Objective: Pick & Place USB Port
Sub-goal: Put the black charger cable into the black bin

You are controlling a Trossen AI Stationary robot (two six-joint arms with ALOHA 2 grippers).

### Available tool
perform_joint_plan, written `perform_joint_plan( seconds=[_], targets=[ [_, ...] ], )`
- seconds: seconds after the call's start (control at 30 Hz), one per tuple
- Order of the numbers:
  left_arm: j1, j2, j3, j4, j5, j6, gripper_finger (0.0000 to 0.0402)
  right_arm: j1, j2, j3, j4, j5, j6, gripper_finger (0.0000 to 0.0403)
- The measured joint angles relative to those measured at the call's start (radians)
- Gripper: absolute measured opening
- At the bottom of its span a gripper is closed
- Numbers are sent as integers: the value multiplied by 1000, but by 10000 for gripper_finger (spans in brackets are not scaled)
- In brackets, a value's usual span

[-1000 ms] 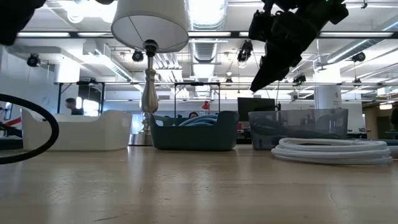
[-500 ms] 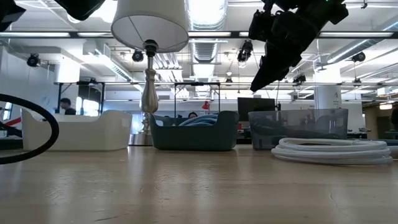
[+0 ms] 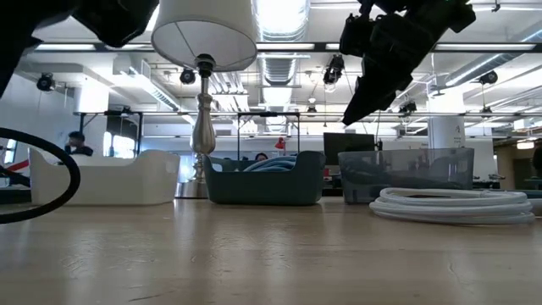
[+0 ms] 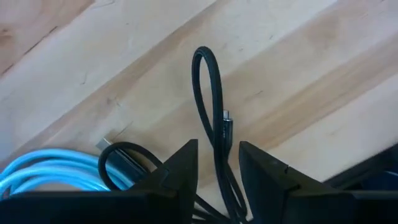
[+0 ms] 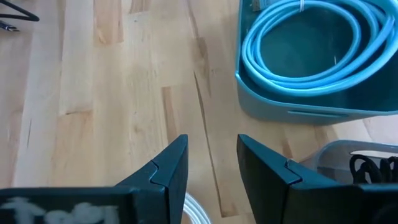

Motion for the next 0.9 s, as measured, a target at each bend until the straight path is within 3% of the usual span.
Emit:
perform_joint_plan(
  seconds=[0.23, 0.47, 0.67, 0.9],
  targets=[
    [4, 33, -2, 12, -4, 56, 109, 0, 0, 0, 1, 0, -6, 132],
    [21, 10, -2, 12, -109, 130, 15, 0, -4, -1, 6, 1, -27, 132],
    [58, -10, 19, 31, -212, 197, 20, 2, -78, -2, -9, 2, -69, 132],
    [156, -32, 86, 34, -381, 438, 14, 22, -246, -62, -9, 0, -141, 132]
  ],
)
